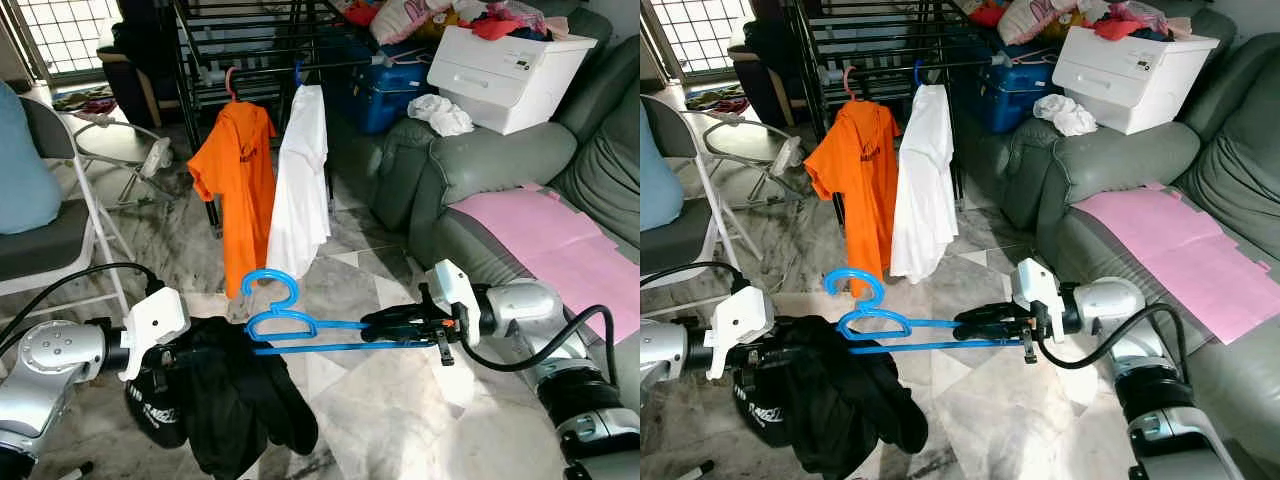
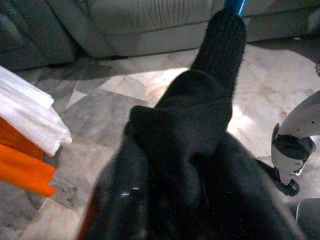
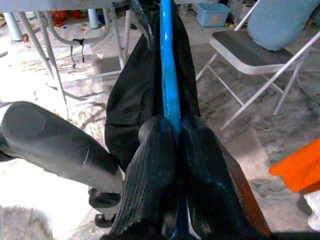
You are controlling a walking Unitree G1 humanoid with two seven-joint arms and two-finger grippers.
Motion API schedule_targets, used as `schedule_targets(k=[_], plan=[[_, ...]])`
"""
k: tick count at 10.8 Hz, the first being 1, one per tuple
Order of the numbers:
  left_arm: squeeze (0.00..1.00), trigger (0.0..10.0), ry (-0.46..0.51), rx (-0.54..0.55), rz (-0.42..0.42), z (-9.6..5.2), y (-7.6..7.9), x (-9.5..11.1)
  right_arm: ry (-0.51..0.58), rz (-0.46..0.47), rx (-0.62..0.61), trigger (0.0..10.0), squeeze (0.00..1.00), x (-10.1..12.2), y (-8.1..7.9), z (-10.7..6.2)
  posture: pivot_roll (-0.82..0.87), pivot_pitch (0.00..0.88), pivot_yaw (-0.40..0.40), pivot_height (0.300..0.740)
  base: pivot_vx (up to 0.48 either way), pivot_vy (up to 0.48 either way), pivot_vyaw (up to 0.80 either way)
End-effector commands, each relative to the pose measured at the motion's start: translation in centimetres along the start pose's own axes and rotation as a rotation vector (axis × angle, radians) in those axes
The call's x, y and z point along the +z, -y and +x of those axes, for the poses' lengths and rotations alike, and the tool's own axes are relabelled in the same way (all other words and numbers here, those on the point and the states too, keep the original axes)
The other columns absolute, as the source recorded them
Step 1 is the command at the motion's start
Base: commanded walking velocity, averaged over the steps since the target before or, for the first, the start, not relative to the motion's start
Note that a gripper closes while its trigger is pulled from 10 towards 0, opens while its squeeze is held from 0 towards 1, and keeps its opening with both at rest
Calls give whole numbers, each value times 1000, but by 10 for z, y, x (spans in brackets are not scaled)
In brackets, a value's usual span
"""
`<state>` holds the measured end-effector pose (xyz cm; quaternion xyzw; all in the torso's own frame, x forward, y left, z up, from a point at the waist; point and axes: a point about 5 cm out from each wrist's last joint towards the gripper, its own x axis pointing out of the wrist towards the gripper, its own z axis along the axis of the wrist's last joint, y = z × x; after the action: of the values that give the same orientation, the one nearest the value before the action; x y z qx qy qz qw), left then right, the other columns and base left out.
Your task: Hang hanger
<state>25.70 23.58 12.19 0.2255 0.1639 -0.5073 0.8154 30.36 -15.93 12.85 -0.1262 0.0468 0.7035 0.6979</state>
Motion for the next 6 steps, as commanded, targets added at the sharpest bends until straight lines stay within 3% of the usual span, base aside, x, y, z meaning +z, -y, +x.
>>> schedule_targets(k=[1,6], plan=[[0,0,11,-21,3,0,1,3,14,-49,9,10000,0,10,5,1,49,18,-28,740,0,0,0],[0,0,34,-40,-52,0,4,1,3,-61,-8,10000,0,9,8,2,55,10,-35,740,0,0,0]])
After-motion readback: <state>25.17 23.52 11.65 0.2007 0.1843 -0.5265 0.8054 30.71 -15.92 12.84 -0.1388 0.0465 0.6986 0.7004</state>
